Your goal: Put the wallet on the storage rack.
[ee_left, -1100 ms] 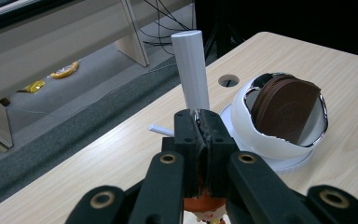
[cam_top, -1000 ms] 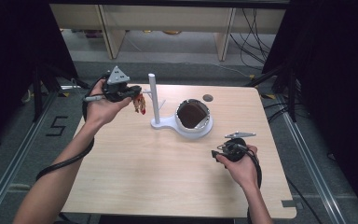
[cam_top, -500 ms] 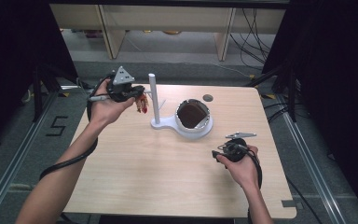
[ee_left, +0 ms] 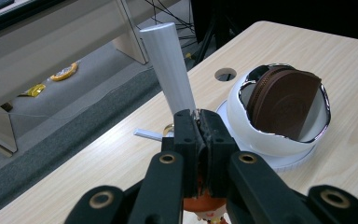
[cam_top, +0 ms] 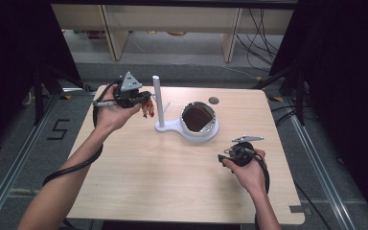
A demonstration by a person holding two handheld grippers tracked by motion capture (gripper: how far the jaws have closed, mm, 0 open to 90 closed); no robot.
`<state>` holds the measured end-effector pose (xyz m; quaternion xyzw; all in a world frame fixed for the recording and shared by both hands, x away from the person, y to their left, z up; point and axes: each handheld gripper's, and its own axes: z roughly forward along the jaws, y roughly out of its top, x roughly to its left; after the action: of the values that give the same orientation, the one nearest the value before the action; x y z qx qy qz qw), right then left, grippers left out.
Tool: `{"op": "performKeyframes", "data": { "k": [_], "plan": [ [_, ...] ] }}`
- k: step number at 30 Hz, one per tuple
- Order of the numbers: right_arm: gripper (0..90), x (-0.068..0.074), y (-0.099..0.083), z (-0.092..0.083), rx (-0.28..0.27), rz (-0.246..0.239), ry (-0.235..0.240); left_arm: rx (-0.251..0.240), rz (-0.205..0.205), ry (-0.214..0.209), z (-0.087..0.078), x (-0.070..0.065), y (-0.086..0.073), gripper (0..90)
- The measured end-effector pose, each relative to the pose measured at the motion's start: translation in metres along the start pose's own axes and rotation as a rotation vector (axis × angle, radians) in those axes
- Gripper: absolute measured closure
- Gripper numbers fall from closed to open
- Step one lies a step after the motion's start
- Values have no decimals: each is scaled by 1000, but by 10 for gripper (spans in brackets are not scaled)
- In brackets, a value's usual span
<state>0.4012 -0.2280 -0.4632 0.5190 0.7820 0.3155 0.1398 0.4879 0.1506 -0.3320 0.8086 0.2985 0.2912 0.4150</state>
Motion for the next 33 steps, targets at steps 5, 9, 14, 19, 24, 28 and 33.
{"op": "performKeyframes", "data": {
  "k": [5, 9, 14, 19, 24, 28, 33],
  "plan": [
    [476, 1, 0, 2, -19, 8, 44, 6, 4, -3, 3, -2, -3, 858],
    [476, 2, 0, 0, -12, 9, 28, 2, -6, 0, 7, -5, -7, 857],
    [476, 2, 1, -1, -3, 18, 21, 15, 9, -5, 9, -6, -11, 858],
    [475, 3, 1, 0, -2, 21, 33, 4, -4, -5, 11, -8, -13, 858],
    [475, 3, 1, 0, 0, 16, 32, 9, 4, 1, 12, -7, -15, 858],
    [475, 2, 0, 1, -7, 5, 36, 21, 2, -5, 15, -7, -17, 857],
    [475, 2, -1, 1, -9, 8, 35, 24, -3, -2, 20, -8, -18, 856]
  ]
}}
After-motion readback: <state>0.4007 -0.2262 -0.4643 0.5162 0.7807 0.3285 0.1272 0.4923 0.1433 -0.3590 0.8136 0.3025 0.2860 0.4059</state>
